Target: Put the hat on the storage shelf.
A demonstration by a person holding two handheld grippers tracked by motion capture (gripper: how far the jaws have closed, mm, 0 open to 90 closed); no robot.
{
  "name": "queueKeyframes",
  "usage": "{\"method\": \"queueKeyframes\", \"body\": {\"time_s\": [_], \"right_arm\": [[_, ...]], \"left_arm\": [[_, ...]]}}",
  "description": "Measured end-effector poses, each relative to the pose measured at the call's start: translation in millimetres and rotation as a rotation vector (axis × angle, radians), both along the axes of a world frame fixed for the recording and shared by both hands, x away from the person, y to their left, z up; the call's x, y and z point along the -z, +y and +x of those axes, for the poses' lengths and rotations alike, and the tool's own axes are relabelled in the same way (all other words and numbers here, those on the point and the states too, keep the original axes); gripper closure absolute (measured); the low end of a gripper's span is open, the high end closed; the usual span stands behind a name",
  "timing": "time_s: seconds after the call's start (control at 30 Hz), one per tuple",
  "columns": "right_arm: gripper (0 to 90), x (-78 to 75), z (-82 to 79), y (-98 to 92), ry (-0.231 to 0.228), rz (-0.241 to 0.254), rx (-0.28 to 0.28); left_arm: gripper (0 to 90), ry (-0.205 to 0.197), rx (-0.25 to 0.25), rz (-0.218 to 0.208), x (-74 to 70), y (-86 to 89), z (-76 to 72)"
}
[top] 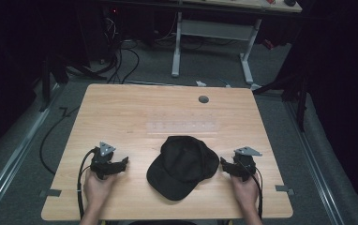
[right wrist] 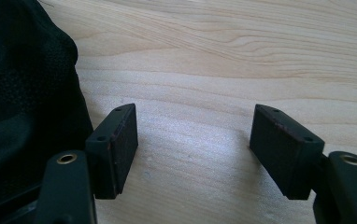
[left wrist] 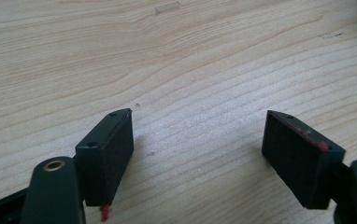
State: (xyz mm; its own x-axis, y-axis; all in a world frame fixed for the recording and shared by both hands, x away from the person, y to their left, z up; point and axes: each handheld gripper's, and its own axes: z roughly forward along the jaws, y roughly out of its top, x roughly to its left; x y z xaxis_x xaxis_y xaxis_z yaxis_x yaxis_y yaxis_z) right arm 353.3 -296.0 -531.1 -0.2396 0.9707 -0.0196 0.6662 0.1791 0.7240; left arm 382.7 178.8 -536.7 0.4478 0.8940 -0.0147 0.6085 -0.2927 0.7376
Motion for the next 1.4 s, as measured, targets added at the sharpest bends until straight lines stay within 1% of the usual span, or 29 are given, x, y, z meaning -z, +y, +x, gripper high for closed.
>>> {"method": "queueKeyframes", "body": {"time_s": [0.7,0.87,0.93,1.03,1.17,1.4], "right_arm": [[30.7,0.2,-0.9,0.1,0.0,-0.001,0.001],[31.5,-0.6,-1.1,-0.9,0.007,0.002,0.001],[32.2,-1.4,-1.7,-2.1,0.014,0.004,0.009],[33.5,-4.1,-4.0,-6.1,0.013,0.029,0.018],[34.4,-11.9,-9.2,-10.7,-0.005,0.071,0.023],[35.8,-27.6,-21.6,-10.0,-0.035,0.106,-0.003]], "left_arm": [[24.8,0.001,0.002,-0.002,0.0,-0.1,-0.2],[24.8,0.001,0.002,-0.002,0.0,0.0,-0.2],[24.8,0.001,0.002,-0.002,0.0,0.0,-0.2],[24.8,0.001,0.002,-0.002,0.0,0.0,-0.2],[24.9,0.001,0.002,-0.003,0.0,0.0,-0.2],[25.0,0.001,0.002,-0.003,0.0,0.1,-0.2]]}}
